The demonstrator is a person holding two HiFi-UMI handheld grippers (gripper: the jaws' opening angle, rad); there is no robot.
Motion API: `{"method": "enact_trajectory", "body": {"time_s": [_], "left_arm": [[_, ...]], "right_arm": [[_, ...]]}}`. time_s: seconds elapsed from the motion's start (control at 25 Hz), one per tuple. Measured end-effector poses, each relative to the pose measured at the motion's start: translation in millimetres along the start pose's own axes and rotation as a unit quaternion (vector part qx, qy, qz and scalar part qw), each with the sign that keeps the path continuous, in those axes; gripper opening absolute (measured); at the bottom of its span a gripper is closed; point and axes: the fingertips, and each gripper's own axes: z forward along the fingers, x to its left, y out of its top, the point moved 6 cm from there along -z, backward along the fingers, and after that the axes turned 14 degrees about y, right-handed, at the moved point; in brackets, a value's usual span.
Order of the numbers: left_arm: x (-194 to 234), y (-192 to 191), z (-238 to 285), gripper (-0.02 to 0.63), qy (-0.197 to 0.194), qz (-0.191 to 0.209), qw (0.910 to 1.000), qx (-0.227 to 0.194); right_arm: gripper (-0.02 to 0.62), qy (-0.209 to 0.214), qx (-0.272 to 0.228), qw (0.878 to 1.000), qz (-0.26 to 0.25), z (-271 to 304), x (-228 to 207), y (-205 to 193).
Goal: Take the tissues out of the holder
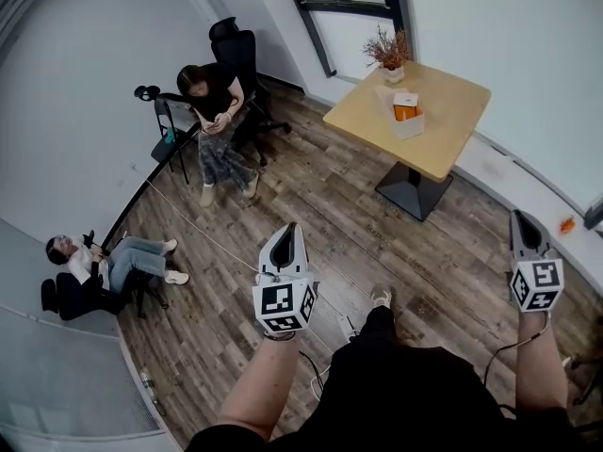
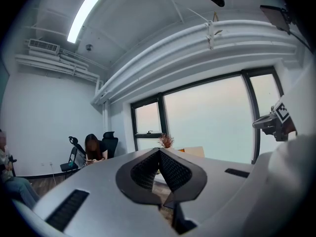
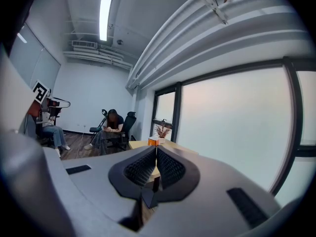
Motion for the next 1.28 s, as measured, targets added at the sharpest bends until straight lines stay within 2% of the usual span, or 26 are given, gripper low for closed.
{"method": "enact_trajectory", "body": {"time_s": [0.16, 0.6, 0.8, 0.96, 1.12, 1.28], "left_arm": [[-6, -1, 46, 0.005, -0.012, -0.012, 0.9999, 0.003], [0, -5, 189, 0.005, -0.052, -0.029, 0.9981, 0.013], [15, -2, 252, 0.005, -0.071, -0.023, 0.9972, 0.01], [9, 2, 297, 0.005, -0.086, -0.023, 0.9961, 0.002], [5, 13, 334, 0.005, -0.114, -0.017, 0.9932, -0.016], [5, 13, 369, 0.005, -0.124, -0.017, 0.9919, -0.016]], "right_arm": [[0.006, -0.022, 0.007, 1.0, 0.004, 26, -20, 5], [0.006, -0.04, 0.027, 0.999, 0.012, 130, -61, 34], [0.006, -0.026, 0.027, 0.999, 0.007, 183, -63, 52], [0.006, -0.028, 0.026, 0.999, 0.009, 221, -75, 55], [0.006, -0.038, 0.014, 0.999, 0.035, 259, -79, 62], [0.006, -0.02, -0.004, 0.998, 0.065, 289, -69, 74]]}}
